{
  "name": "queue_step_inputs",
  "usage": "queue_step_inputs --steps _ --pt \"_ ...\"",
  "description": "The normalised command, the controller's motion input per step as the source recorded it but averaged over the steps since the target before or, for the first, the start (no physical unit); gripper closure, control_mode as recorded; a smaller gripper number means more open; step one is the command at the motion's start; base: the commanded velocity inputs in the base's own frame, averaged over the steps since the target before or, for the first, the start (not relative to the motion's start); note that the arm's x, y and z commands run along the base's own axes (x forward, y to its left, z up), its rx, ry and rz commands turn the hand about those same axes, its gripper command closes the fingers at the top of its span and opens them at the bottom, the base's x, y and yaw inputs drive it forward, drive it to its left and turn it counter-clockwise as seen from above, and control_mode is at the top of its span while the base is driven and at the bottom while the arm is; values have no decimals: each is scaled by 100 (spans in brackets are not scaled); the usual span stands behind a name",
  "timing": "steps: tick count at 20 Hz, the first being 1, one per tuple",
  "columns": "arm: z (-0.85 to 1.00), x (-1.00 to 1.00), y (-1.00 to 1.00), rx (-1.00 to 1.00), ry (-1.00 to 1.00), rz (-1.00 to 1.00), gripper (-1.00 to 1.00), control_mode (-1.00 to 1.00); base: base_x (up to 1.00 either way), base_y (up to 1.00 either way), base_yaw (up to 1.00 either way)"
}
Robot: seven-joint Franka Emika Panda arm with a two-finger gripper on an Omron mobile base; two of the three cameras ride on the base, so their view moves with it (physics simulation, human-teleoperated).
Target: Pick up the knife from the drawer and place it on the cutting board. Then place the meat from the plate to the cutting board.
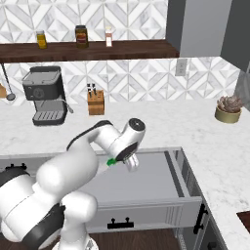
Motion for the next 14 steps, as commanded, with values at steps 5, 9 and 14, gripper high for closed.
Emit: queue_step_inputs --steps 5,9,14 --pt "97 22 -1 19 12 -19 100 -100 0 0 0" --pt "38 9 0 31 2 -55 100 -100 0 0 0" --pt "8 2 3 12 7 -67 100 -100 0 0 0"
